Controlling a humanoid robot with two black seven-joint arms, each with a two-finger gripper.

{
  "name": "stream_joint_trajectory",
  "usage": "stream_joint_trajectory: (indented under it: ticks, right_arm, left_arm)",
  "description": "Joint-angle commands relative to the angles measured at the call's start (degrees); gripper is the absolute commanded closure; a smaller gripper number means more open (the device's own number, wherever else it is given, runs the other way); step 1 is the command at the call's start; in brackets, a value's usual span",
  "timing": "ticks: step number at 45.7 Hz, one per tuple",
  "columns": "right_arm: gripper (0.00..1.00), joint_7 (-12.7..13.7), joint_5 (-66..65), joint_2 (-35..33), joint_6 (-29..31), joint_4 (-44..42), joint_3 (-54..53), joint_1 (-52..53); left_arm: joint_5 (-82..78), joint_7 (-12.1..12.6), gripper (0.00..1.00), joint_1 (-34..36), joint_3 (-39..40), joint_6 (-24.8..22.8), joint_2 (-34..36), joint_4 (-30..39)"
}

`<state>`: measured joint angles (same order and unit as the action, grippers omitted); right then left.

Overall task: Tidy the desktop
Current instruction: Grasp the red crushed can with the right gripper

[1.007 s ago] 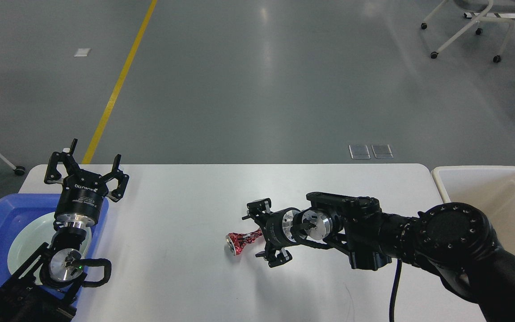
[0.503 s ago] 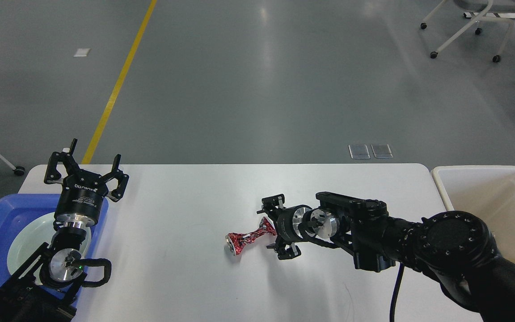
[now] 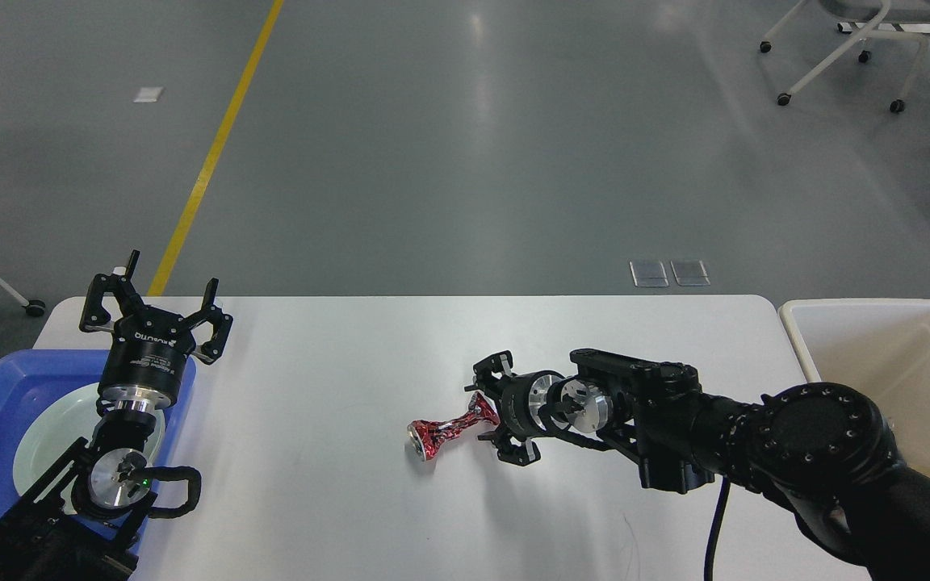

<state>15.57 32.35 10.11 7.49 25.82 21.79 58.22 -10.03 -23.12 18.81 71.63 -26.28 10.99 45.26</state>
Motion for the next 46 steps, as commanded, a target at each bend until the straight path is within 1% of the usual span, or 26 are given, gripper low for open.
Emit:
stream_joint_trajectory:
  ticks: [1,4,20,25,28,29,37,43,46]
  right_arm:
    - [0.4,0.1,0.0,0.0,-0.5,-0.2,0.0,-0.2]
    - [0.43,0.1,-0.2,0.0,-1.2,-0.2,0.0,-0.5]
    - [0.45,0.1,-0.2,0.0,-2.3,-1.3,0.0,-0.9]
    - [0.54,0.1,-0.3,0.0,-2.1,-1.2,0.0,-0.9]
    - [0.63,0.2,-0.3,0.0,-2.0,-1.1,0.0,-0.9]
    - [0.64,0.2,-0.3,0.0,-2.0,-1.0,0.0,-0.9]
    - [0.65,0.3,0.0,0.0,-2.4,-0.9,-0.4,-1.0]
    - [0.8,0.5,0.0,0.1,-2.2,-0.8,-1.5,-0.8]
    - [0.89,0.6,-0.1,-0.1,-2.0,-0.3,-1.8,-0.7]
  left_arm:
    - [-0.1,0.0,0.04,0.0,0.0,0.0,0.0,0.0]
    - [0.0,0.0,0.04,0.0,0.0,0.0,0.0,0.0]
    - [0.0,0.0,0.04,0.0,0.0,0.0,0.0,0.0]
    - [0.0,0.0,0.04,0.0,0.0,0.0,0.0,0.0]
    - [0.0,0.0,0.04,0.0,0.0,0.0,0.0,0.0]
    - [0.0,0.0,0.04,0.0,0.0,0.0,0.0,0.0]
    - [0.0,0.0,0.04,0.0,0.0,0.0,0.0,0.0]
    - [0.0,0.0,0.04,0.0,0.0,0.0,0.0,0.0]
    - [0.0,0.0,0.04,0.0,0.0,0.0,0.0,0.0]
